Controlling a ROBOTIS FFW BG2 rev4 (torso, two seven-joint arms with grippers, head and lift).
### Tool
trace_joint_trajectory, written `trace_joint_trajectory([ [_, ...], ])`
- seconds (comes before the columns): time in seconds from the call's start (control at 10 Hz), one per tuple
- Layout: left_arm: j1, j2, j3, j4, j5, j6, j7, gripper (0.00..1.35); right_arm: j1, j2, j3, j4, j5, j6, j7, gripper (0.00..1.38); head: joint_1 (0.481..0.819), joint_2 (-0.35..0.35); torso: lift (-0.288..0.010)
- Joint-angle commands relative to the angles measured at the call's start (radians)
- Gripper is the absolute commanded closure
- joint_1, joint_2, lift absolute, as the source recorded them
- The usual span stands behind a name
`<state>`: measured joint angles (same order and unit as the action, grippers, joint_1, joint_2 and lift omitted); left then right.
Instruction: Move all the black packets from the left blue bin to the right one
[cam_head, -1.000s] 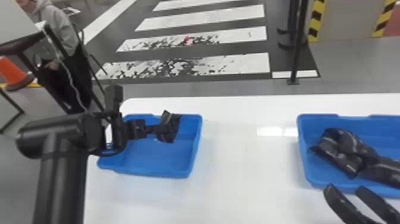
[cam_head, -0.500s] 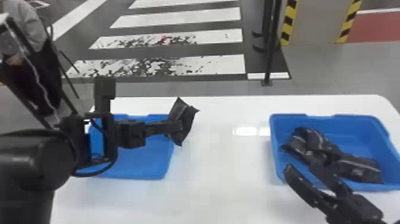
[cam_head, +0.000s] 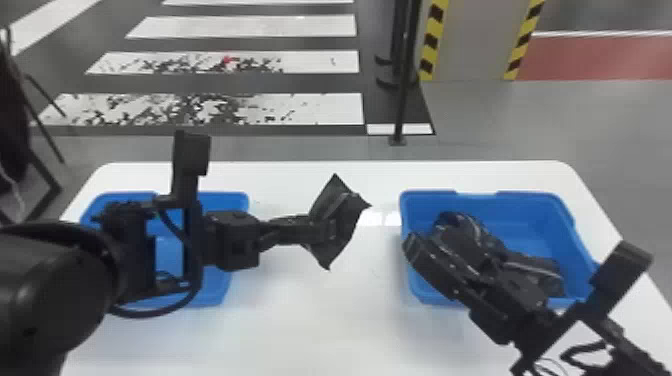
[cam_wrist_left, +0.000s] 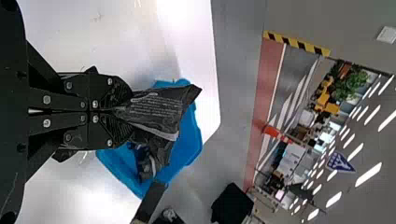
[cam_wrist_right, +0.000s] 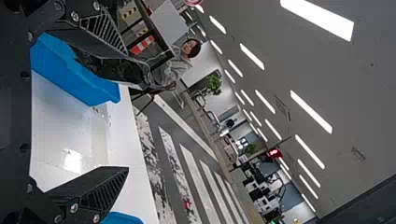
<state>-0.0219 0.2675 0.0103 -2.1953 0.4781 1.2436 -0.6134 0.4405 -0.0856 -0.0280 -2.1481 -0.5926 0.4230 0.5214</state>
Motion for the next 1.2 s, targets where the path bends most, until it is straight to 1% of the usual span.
trace_joint_trajectory([
  [0.0, -0.02, 0.009, -0.072, 0.0, 0.04, -0.007, 0.0, 1.21, -0.028, -0.005, 0.002, 0.009, -0.016, 0.002, -0.001, 0.18, 0.695, 0.006, -0.154],
  [0.1, -0.032, 0.016, -0.108, 0.0, 0.072, -0.007, 0.0, 1.21, -0.045, -0.01, 0.004, 0.026, -0.024, 0.002, -0.004, 0.18, 0.695, -0.028, -0.154],
  [0.3, -0.049, 0.018, -0.156, 0.0, 0.09, -0.004, 0.0, 1.21, -0.055, -0.013, 0.01, 0.009, -0.038, 0.002, -0.009, 0.2, 0.695, -0.089, -0.154],
  [0.4, -0.052, 0.018, -0.166, 0.0, 0.096, 0.001, 0.001, 1.21, -0.055, -0.014, 0.024, 0.007, -0.046, -0.001, -0.009, 0.31, 0.695, -0.103, -0.154],
  [0.5, -0.054, 0.016, -0.17, 0.0, 0.098, 0.003, 0.001, 1.21, -0.055, -0.014, 0.034, 0.012, -0.056, -0.001, -0.009, 0.72, 0.695, -0.107, -0.154],
  [0.6, -0.057, 0.015, -0.17, 0.0, 0.102, 0.003, 0.003, 1.21, -0.055, -0.013, 0.04, 0.019, -0.069, -0.001, -0.009, 1.05, 0.695, -0.106, -0.154],
  [0.7, -0.057, 0.015, -0.168, 0.0, 0.102, 0.003, 0.003, 1.21, -0.055, -0.013, 0.042, 0.026, -0.083, -0.001, -0.009, 1.3, 0.695, -0.103, -0.154],
  [0.9, -0.057, 0.012, -0.162, 0.0, 0.11, -0.007, 0.003, 1.21, -0.055, -0.013, 0.042, 0.021, -0.093, -0.001, -0.009, 1.28, 0.695, -0.098, -0.154],
  [1.0, -0.049, 0.007, -0.152, 0.0, 0.126, -0.021, 0.011, 1.17, -0.055, -0.014, 0.042, 0.019, -0.105, 0.002, -0.009, 1.28, 0.695, -0.097, -0.154],
  [1.1, -0.03, 0.001, -0.132, 0.007, 0.15, -0.021, 0.023, 0.85, -0.063, -0.014, 0.042, 0.034, -0.127, 0.002, -0.009, 1.28, 0.695, -0.096, -0.154],
])
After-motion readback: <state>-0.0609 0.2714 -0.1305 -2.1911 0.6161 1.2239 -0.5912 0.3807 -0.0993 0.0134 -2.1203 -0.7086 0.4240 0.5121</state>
